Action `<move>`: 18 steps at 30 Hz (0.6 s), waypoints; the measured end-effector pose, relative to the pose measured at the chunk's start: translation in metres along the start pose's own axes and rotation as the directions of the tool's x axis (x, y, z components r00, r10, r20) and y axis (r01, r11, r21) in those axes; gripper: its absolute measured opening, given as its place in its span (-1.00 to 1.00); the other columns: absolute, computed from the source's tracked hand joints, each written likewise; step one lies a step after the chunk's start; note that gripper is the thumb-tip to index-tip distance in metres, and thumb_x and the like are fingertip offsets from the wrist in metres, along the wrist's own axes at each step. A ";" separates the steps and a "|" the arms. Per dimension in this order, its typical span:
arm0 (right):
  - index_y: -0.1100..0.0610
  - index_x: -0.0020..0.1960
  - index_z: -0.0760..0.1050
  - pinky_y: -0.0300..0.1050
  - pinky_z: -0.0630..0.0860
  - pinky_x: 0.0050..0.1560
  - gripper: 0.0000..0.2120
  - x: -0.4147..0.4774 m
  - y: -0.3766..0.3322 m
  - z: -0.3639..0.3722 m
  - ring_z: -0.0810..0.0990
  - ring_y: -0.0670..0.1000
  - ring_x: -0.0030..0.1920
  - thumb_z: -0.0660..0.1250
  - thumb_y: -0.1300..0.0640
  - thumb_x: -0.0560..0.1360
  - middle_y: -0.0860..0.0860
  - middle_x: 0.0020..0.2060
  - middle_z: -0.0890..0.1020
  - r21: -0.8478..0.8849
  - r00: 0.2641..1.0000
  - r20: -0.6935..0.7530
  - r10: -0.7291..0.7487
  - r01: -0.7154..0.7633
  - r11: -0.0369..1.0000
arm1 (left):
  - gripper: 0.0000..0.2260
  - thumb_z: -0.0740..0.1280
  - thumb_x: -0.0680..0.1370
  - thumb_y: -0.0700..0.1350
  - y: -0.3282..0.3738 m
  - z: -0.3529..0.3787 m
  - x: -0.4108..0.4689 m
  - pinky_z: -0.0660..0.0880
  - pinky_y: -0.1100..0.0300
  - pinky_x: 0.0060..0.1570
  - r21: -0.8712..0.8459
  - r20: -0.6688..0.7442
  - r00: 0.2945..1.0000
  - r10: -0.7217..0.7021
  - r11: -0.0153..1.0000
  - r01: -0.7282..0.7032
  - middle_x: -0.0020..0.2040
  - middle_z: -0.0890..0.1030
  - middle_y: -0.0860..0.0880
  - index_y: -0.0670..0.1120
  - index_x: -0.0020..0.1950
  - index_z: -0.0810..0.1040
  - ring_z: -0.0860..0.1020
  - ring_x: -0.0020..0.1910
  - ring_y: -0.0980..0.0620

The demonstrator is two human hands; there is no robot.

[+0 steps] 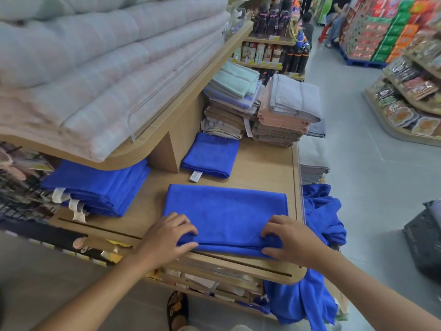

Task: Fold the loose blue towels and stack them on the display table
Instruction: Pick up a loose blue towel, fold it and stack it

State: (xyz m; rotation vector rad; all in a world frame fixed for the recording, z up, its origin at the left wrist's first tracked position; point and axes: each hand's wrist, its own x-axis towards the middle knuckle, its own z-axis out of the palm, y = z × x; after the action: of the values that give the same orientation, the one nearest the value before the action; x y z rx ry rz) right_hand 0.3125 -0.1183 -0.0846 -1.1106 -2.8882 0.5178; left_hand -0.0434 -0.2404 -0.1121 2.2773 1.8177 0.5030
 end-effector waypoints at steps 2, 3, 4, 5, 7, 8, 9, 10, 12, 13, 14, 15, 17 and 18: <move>-0.19 0.10 0.54 -0.20 0.50 -0.08 -0.70 -0.010 0.005 0.001 0.47 -0.14 -0.01 0.31 -0.28 0.44 -0.25 0.01 0.50 -0.031 1.000 -0.010 -0.015 0.014 0.999 | -0.72 0.41 0.51 0.21 -0.007 0.002 -0.013 0.43 0.29 0.07 0.012 0.010 1.000 0.011 1.000 -0.011 0.06 0.50 0.24 0.16 0.17 0.60 0.47 0.09 0.20; -0.18 0.09 0.54 -0.20 0.50 -0.12 -0.74 -0.011 0.005 0.002 0.48 -0.14 -0.01 0.32 -0.24 0.45 -0.24 0.00 0.51 -0.051 0.999 -0.026 -0.025 0.024 0.998 | -0.72 0.44 0.51 0.17 -0.009 0.003 -0.015 0.41 0.31 0.10 0.010 0.007 1.000 0.019 1.000 -0.019 0.08 0.51 0.23 0.15 0.18 0.61 0.47 0.10 0.20; -0.16 0.07 0.55 -0.21 0.49 -0.17 -0.78 -0.011 0.004 0.003 0.50 -0.13 -0.02 0.33 -0.18 0.47 -0.23 -0.02 0.53 -0.081 0.998 -0.047 -0.038 0.034 0.996 | -0.73 0.46 0.51 0.14 -0.010 0.005 -0.015 0.40 0.32 0.12 0.008 0.001 1.000 0.028 1.000 -0.028 0.09 0.51 0.23 0.13 0.18 0.61 0.47 0.11 0.20; -0.14 0.06 0.56 -0.24 0.45 -0.23 -0.82 -0.010 0.002 0.003 0.52 -0.12 -0.04 0.34 -0.12 0.48 -0.22 -0.04 0.56 -0.109 0.996 -0.075 -0.046 0.038 0.993 | -0.74 0.46 0.52 0.11 -0.010 0.005 -0.015 0.40 0.33 0.13 0.000 -0.006 0.999 0.032 0.999 -0.032 0.09 0.51 0.23 0.13 0.18 0.61 0.47 0.12 0.21; -0.09 0.03 0.60 -0.31 0.34 -0.29 -0.87 -0.009 0.000 0.005 0.57 -0.10 -0.10 0.36 -0.01 0.50 -0.20 -0.10 0.61 -0.137 0.989 -0.135 -0.057 0.038 0.990 | -0.77 0.43 0.54 0.10 -0.012 0.005 -0.014 0.43 0.31 0.13 -0.046 -0.012 1.000 0.015 0.999 -0.016 0.08 0.51 0.25 0.12 0.18 0.61 0.47 0.12 0.24; -0.08 0.02 0.62 -0.32 0.32 -0.31 -0.88 -0.008 0.000 0.005 0.59 -0.10 -0.12 0.35 0.01 0.51 -0.20 -0.12 0.63 -0.135 0.987 -0.153 -0.053 0.033 0.990 | -0.79 0.40 0.56 0.11 -0.013 0.005 -0.014 0.44 0.31 0.13 -0.071 -0.011 1.000 0.002 0.998 -0.003 0.08 0.50 0.27 0.13 0.17 0.61 0.47 0.13 0.25; -0.08 0.03 0.63 -0.32 0.34 -0.31 -0.87 -0.008 0.000 0.004 0.60 -0.10 -0.12 0.33 0.01 0.53 -0.20 -0.12 0.64 -0.127 0.986 -0.159 -0.047 0.026 0.992 | -0.80 0.37 0.57 0.13 -0.014 0.005 -0.014 0.44 0.32 0.13 -0.086 -0.009 1.000 -0.009 0.996 0.008 0.08 0.49 0.29 0.15 0.17 0.60 0.46 0.13 0.26; -0.09 0.04 0.63 -0.30 0.40 -0.32 -0.86 -0.007 -0.001 0.002 0.61 -0.10 -0.12 0.32 0.00 0.54 -0.20 -0.12 0.65 -0.127 0.986 -0.161 -0.050 0.029 0.991 | -0.80 0.34 0.57 0.15 -0.014 0.005 -0.013 0.44 0.32 0.13 -0.092 -0.007 1.000 -0.020 0.996 0.019 0.07 0.49 0.30 0.17 0.16 0.59 0.46 0.14 0.27; -0.12 0.06 0.62 -0.24 0.46 -0.32 -0.84 -0.006 -0.002 -0.001 0.61 -0.10 -0.12 0.32 -0.08 0.53 -0.21 -0.11 0.65 -0.158 0.987 -0.147 -0.072 0.049 0.986 | -0.80 0.31 0.58 0.17 -0.013 0.005 -0.012 0.45 0.32 0.12 -0.096 -0.003 0.999 -0.039 0.995 0.038 0.06 0.48 0.32 0.19 0.15 0.59 0.46 0.14 0.27; -0.15 0.07 0.61 -0.24 0.44 -0.32 -0.81 -0.006 -0.003 -0.002 0.59 -0.11 -0.11 0.33 -0.14 0.51 -0.21 -0.09 0.63 -0.177 0.988 -0.127 -0.084 0.060 0.982 | -0.80 0.30 0.58 0.18 -0.012 0.005 -0.011 0.44 0.32 0.12 -0.097 -0.001 0.999 -0.048 0.994 0.048 0.06 0.48 0.33 0.19 0.15 0.59 0.45 0.15 0.28; -0.17 0.08 0.59 -0.25 0.40 -0.32 -0.78 -0.007 -0.003 -0.003 0.58 -0.12 -0.11 0.34 -0.19 0.49 -0.22 -0.08 0.62 -0.194 0.989 -0.111 -0.096 0.073 0.978 | -0.80 0.29 0.58 0.18 -0.012 0.005 -0.010 0.44 0.33 0.11 -0.099 0.001 0.998 -0.060 0.993 0.059 0.06 0.48 0.34 0.20 0.14 0.59 0.45 0.15 0.28; -0.18 0.07 0.58 -0.28 0.35 -0.31 -0.77 -0.008 -0.004 -0.003 0.57 -0.12 -0.11 0.37 -0.22 0.47 -0.22 -0.08 0.61 -0.207 0.989 -0.101 -0.107 0.084 0.975 | -0.80 0.28 0.57 0.19 -0.011 0.004 -0.010 0.44 0.34 0.11 -0.103 0.005 0.997 -0.073 0.992 0.073 0.05 0.47 0.34 0.21 0.14 0.59 0.45 0.16 0.29; -0.17 0.03 0.58 -0.30 0.30 -0.32 -0.79 -0.010 -0.004 -0.002 0.57 -0.12 -0.16 0.43 -0.19 0.43 -0.22 -0.12 0.60 -0.221 0.987 -0.108 -0.123 0.097 0.971 | -0.81 0.27 0.57 0.19 -0.010 0.003 -0.009 0.45 0.34 0.09 -0.106 0.018 0.995 -0.094 0.990 0.095 0.05 0.47 0.35 0.22 0.12 0.59 0.44 0.16 0.30; -0.17 0.00 0.58 -0.30 0.29 -0.35 -0.80 -0.010 -0.005 -0.001 0.57 -0.12 -0.19 0.45 -0.18 0.42 -0.22 -0.15 0.60 -0.231 0.985 -0.118 -0.129 0.099 0.968 | -0.80 0.27 0.56 0.20 -0.008 0.002 -0.008 0.45 0.34 0.07 -0.090 0.023 0.995 -0.094 0.991 0.096 0.05 0.47 0.34 0.23 0.12 0.59 0.44 0.15 0.30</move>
State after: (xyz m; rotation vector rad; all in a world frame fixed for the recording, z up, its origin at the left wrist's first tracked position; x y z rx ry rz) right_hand 0.3169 -0.1281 -0.0804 -0.9491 -2.9247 0.1103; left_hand -0.0517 -0.2460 -0.1185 2.1179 1.8442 0.5353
